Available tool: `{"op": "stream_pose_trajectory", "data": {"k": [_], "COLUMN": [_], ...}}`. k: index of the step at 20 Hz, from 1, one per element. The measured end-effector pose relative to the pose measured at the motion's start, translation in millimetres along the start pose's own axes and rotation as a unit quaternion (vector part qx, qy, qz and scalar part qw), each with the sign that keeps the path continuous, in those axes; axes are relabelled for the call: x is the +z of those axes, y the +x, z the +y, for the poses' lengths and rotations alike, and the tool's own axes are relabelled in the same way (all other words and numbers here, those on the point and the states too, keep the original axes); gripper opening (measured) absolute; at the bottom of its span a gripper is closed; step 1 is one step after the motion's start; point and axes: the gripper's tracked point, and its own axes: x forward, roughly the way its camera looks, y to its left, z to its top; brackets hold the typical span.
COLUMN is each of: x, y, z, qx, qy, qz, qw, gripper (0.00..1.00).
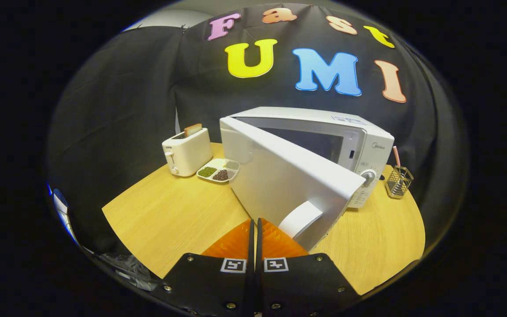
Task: Open the microwave, put the food inside, and close the microwave door.
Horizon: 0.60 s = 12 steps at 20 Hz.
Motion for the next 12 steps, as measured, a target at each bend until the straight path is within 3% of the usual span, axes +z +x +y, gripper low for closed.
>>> {"op": "stream_pose_trajectory", "data": {"k": [12], "x": [29.5], "y": [30.5], "z": [-63.9], "qx": [-0.029], "qy": [0.039], "qz": [-0.015], "qw": [0.999], "gripper": [0.01]}}
